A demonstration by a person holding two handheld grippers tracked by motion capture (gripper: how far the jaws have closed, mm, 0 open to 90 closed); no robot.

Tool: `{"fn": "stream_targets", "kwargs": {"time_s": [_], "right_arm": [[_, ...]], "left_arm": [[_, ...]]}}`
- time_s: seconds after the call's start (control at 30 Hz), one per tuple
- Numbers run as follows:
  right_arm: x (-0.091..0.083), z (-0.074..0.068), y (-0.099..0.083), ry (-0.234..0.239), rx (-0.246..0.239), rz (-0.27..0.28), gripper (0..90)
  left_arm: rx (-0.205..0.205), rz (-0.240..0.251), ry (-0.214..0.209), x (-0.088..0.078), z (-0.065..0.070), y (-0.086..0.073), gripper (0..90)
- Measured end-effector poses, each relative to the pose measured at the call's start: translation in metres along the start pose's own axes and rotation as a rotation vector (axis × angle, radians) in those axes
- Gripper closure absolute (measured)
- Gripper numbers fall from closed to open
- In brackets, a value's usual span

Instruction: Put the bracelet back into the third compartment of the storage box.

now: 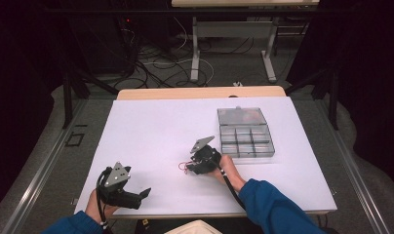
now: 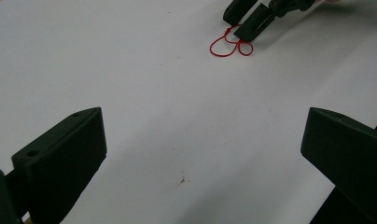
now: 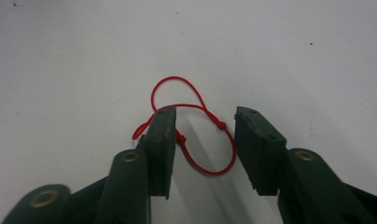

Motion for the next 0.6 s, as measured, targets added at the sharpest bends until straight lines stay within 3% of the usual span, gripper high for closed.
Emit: {"fn": "stream_targets", "kwargs": {"time_s": [0.13, 0.3, 0.6], "right_arm": [[-0.0007, 0.0002, -0.0009, -0.002, 0.02, -0.001, 77.4], [-0.0002, -0.0011, -0.0007, 0.009, -0.002, 0.002, 86.4], [-0.0018, -0.0029, -0.0005, -0.004, 0.007, -0.002, 87.6]], "left_arm": [[0.002, -0.01, -0.009, -0.0005, 0.0009, -0.0006, 0.2], [0.0, -0.003, -0.003, 0.0003, 0.001, -0.0001, 0.2], [0.003, 0.0, -0.003, 0.0, 0.0009, 0.0002, 0.2]]}}
Point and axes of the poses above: each handheld gripper's, and its own axes: x roughly forward along the jaws, y roughly out of its top, z roughly to its right, the point moved 10 cm from there along x, roughly forward along the jaws, and after that the axes turned 7 degrees about y, right-handed, at the moved point
